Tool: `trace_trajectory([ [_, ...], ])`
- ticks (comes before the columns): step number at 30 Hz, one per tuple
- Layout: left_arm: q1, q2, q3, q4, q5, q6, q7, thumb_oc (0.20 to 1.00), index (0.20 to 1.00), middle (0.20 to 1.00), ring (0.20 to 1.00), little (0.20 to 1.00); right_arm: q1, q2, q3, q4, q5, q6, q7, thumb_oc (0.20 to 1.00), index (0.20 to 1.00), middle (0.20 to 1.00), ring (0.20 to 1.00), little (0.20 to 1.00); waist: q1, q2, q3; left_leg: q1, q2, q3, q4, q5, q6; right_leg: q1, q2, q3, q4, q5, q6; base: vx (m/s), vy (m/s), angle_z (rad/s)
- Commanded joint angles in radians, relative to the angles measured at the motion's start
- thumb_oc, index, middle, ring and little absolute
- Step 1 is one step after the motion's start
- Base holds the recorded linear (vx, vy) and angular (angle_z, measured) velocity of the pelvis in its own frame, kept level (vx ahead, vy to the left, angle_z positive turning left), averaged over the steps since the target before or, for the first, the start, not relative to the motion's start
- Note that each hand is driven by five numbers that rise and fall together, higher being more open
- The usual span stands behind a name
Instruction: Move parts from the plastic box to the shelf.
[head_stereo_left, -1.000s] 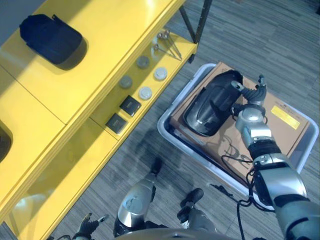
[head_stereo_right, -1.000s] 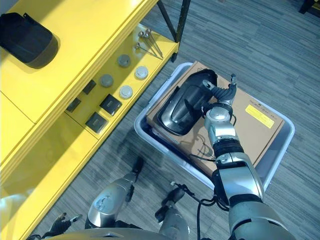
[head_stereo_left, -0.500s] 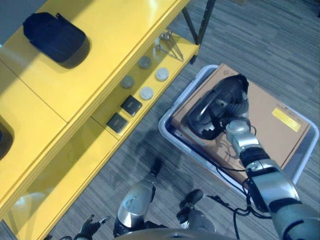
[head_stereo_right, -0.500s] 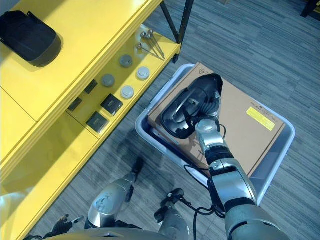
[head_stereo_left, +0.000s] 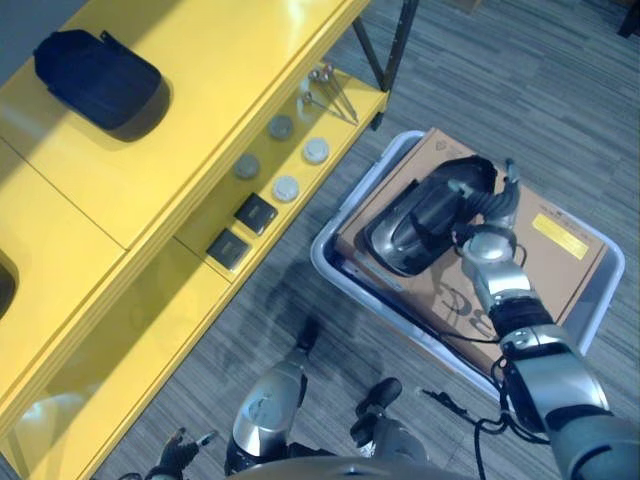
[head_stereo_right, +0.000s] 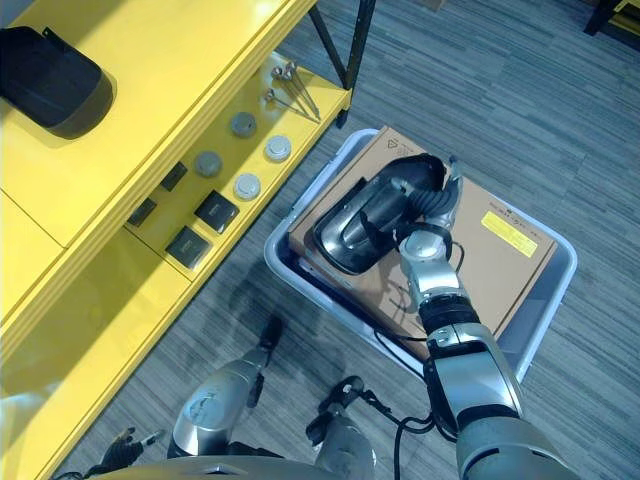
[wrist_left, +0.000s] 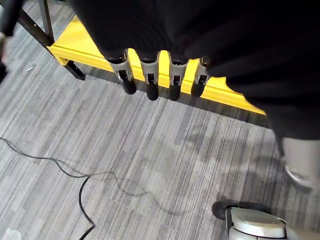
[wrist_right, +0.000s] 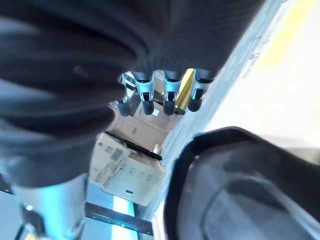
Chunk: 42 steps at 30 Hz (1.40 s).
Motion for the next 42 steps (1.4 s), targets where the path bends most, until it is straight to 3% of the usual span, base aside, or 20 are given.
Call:
trace_trajectory([
  [1, 0.077, 0.036, -0.04, 0.018, 0.0, 0.003, 0.014, 1.0, 1.0, 1.0, 1.0, 1.0, 0.012, -0.067, 0.006, -0.028, 0.012, -0.068, -0.042, 1.0, 1.0, 1.0, 1.0, 1.0, 0.011, -0.004, -0.06, -0.03, 0.08, 0.024, 0.035, -0.057, -0.052, -0.016, -0.073, 0.07, 0.071, -0.042, 0.079, 0.0, 0.0, 0.0],
  [10, 0.088, 0.027, -0.017, 0.022, 0.006, 0.012, 0.013, 1.0, 1.0, 1.0, 1.0, 1.0, 0.094, -0.037, -0.015, -0.093, -0.006, 0.041, -0.026, 1.0, 1.0, 1.0, 1.0, 1.0, -0.004, -0.004, -0.066, -0.028, 0.076, 0.035, 0.038, -0.045, -0.04, -0.018, -0.083, 0.065, 0.069, -0.021, 0.074, 0.0, 0.013, 0.0],
  [32, 0.075, 0.011, -0.019, 0.004, -0.031, 0.011, 0.024, 1.0, 1.0, 1.0, 1.0, 1.0, 0.256, 0.064, 0.038, -0.081, -0.01, 0.013, 0.038, 1.0, 1.0, 1.0, 1.0, 1.0, -0.039, -0.012, -0.037, -0.055, 0.075, 0.051, 0.051, -0.052, -0.037, -0.056, -0.089, 0.092, 0.073, -0.009, 0.08, 0.0, 0.0, 0.0],
  [42, 0.056, -0.004, -0.037, 0.009, -0.038, 0.015, 0.032, 1.0, 1.0, 1.0, 1.0, 1.0, 0.225, 0.137, 0.136, -0.065, -0.042, 0.075, 0.072, 1.0, 1.0, 1.0, 1.0, 1.0, -0.032, -0.003, -0.032, -0.066, 0.067, 0.044, 0.057, -0.052, -0.038, -0.069, -0.1, 0.09, 0.081, -0.009, 0.079, 0.0, 0.01, 0.0],
])
